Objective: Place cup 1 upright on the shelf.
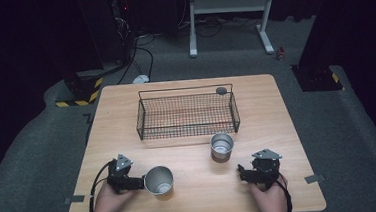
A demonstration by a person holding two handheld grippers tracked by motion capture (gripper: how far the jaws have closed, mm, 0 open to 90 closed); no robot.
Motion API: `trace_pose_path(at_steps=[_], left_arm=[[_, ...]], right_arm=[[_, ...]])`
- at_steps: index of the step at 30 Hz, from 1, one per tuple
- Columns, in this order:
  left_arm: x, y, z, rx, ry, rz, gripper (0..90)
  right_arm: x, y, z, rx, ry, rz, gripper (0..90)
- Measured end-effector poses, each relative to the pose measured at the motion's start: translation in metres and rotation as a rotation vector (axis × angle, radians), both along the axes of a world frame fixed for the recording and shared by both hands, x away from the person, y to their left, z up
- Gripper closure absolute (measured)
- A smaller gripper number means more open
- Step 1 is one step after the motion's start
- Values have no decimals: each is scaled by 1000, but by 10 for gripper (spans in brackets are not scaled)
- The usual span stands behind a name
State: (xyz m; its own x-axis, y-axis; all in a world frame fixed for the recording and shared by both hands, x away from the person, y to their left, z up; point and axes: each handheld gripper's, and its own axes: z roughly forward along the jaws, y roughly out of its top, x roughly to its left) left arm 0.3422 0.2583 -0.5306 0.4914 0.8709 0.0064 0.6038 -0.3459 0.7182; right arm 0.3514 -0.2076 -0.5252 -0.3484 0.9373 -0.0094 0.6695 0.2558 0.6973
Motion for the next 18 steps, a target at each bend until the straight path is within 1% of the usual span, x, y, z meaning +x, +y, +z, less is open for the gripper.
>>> trace_pose_path(at_steps=[4,14,18], left_arm=[[-3,-1,0,-4,-1,16,44],[-4,0,0,-5,-6,17,56],[-3,0,1,-2,2,6,58]], right_arm=[[0,0,0,0,0,0,83],[-1,0,0,0,-1,10,83],[-1,-1,0,-2,-3,16,83]])
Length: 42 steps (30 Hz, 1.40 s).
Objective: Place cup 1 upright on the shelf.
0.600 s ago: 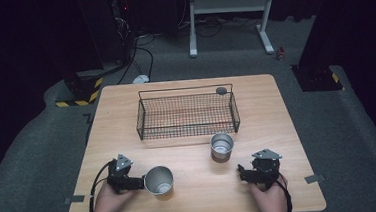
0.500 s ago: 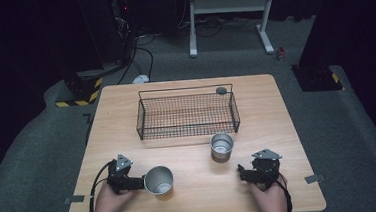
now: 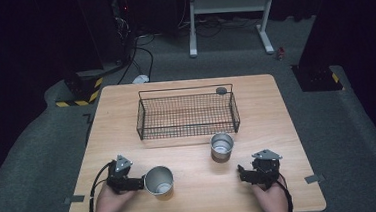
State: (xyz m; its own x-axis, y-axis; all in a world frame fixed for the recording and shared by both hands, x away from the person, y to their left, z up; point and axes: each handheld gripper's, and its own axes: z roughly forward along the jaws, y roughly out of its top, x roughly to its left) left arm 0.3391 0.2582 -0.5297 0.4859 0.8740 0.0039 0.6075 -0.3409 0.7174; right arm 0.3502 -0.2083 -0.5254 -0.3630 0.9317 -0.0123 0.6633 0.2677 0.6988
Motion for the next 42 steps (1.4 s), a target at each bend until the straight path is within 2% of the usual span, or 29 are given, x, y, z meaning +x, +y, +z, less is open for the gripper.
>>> trace_pose_path(at_steps=[7,14,16,19,20,23,24,27,28,34,42], left_arm=[[1,0,1,10,11,-9,55],[2,-1,5,34,45,-6,48],[1,-1,6,22,47,-12,55],[-1,1,9,12,33,-15,58],[-2,2,11,-3,29,-13,57],[-2,4,13,1,20,-16,53],[-3,4,15,-21,19,-11,51],[-3,6,18,-41,15,-16,51],[-4,8,21,-62,18,-16,52],[-7,13,31,-86,-12,-18,53],[-10,15,39,-97,-43,-22,50]], right_arm=[[-1,0,0,2,2,0,83],[-1,0,0,2,1,-1,83],[-1,0,0,2,2,-1,83],[-1,0,0,2,1,-1,83],[-1,0,0,2,2,-1,83],[-1,0,0,2,1,-1,83],[-1,0,0,2,2,-1,83],[-1,0,0,2,1,-1,82],[-1,0,0,2,1,-1,82],[-1,0,0,2,1,-1,82],[-1,0,0,2,1,-1,82]])
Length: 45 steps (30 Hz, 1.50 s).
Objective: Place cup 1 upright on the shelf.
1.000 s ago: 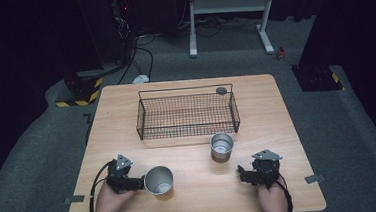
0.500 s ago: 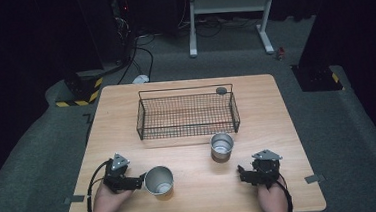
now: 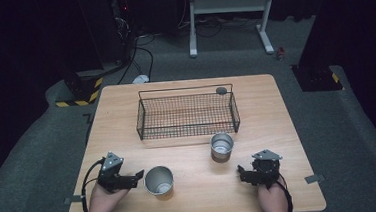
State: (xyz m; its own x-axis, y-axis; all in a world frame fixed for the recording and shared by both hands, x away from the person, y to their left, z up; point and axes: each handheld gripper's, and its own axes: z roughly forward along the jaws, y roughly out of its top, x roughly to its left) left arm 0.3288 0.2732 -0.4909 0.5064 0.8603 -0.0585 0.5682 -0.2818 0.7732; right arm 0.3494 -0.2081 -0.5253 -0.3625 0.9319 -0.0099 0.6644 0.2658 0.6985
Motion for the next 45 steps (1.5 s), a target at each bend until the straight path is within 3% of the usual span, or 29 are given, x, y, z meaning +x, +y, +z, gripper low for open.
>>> trace_pose_path(at_steps=[8,16,25,35,45], left_arm=[[-2,4,9,-34,-22,2,29],[-3,4,13,-45,-31,-17,6],[-7,4,22,-58,-70,-23,4],[-12,6,31,-108,-99,-13,1],[-19,3,45,-148,-142,-42,1]], right_arm=[[0,0,0,0,0,0,83],[0,0,0,0,0,3,83],[0,0,0,0,0,3,83],[0,0,0,0,0,3,83],[0,0,0,0,0,3,83]])
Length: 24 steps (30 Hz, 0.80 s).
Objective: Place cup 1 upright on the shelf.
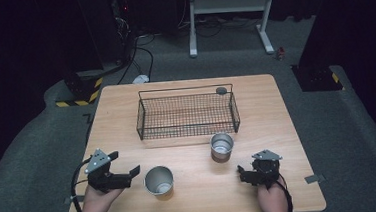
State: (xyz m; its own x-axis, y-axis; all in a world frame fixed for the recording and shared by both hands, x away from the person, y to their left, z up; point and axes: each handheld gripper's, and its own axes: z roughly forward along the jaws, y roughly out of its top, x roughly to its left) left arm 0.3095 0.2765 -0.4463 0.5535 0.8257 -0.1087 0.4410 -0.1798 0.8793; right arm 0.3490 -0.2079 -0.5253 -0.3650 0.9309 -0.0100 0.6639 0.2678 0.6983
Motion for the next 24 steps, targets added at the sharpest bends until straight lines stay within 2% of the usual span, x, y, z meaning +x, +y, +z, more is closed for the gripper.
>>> trace_pose_path(at_steps=[8,10,11,19,24], left_arm=[[-8,-8,8,-37,-21,-42,1],[-10,-12,10,-48,-25,-58,1],[-12,-15,10,-54,-23,-83,1],[-19,-29,11,-85,-21,-150,1],[-23,-39,10,-74,-23,-193,1]], right_arm=[[0,0,0,0,0,0,83],[0,0,0,0,0,0,83],[0,0,0,0,0,0,83],[0,0,0,0,0,0,83],[0,0,0,0,0,0,83]])
